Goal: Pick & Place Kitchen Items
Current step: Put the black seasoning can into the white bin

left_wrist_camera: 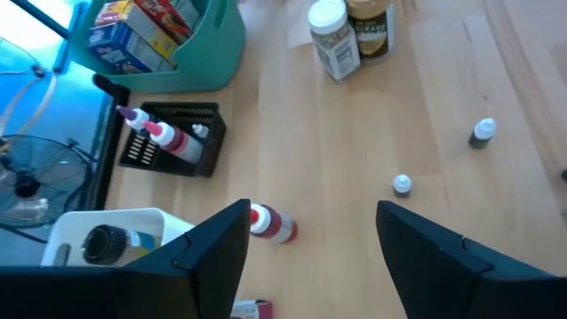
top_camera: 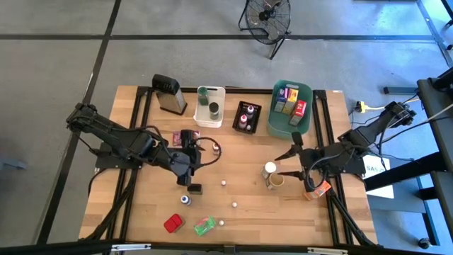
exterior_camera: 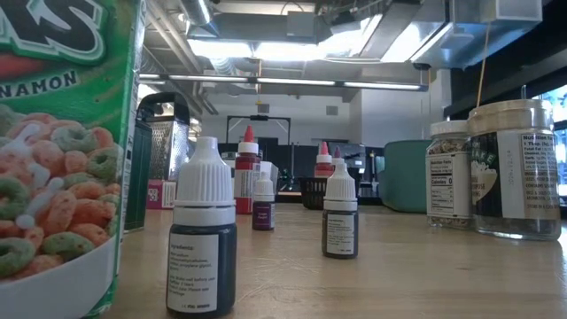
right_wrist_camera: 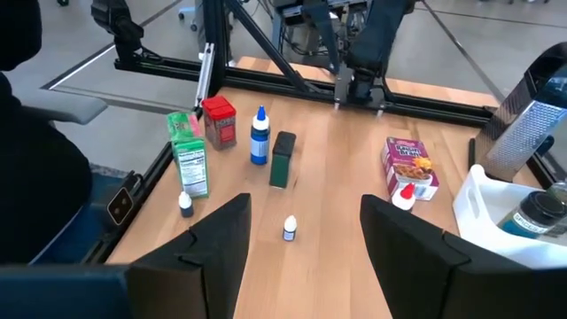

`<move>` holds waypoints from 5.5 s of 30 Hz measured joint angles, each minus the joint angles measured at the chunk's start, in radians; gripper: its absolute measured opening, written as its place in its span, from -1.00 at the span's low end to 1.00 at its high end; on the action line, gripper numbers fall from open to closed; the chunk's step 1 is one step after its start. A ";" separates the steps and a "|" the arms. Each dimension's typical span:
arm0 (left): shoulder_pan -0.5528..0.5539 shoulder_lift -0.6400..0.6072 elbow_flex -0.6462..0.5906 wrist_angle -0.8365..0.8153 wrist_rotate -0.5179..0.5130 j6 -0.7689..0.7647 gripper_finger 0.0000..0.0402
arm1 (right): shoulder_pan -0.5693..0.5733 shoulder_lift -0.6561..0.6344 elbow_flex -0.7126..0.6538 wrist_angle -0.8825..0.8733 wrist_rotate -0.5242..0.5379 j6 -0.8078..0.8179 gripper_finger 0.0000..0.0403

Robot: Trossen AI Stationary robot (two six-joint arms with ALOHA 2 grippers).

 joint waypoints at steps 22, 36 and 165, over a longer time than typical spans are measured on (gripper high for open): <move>-0.019 0.000 -0.001 -0.112 0.204 -0.157 0.56 | -0.002 0.130 0.000 0.000 0.000 0.014 0.07; -0.031 0.170 -0.001 -0.145 0.298 -0.186 0.53 | -0.004 0.234 0.000 0.052 0.105 0.007 0.07; 0.557 0.322 0.494 -0.592 0.246 0.355 -0.37 | -0.063 0.285 -0.001 0.036 0.096 0.008 0.07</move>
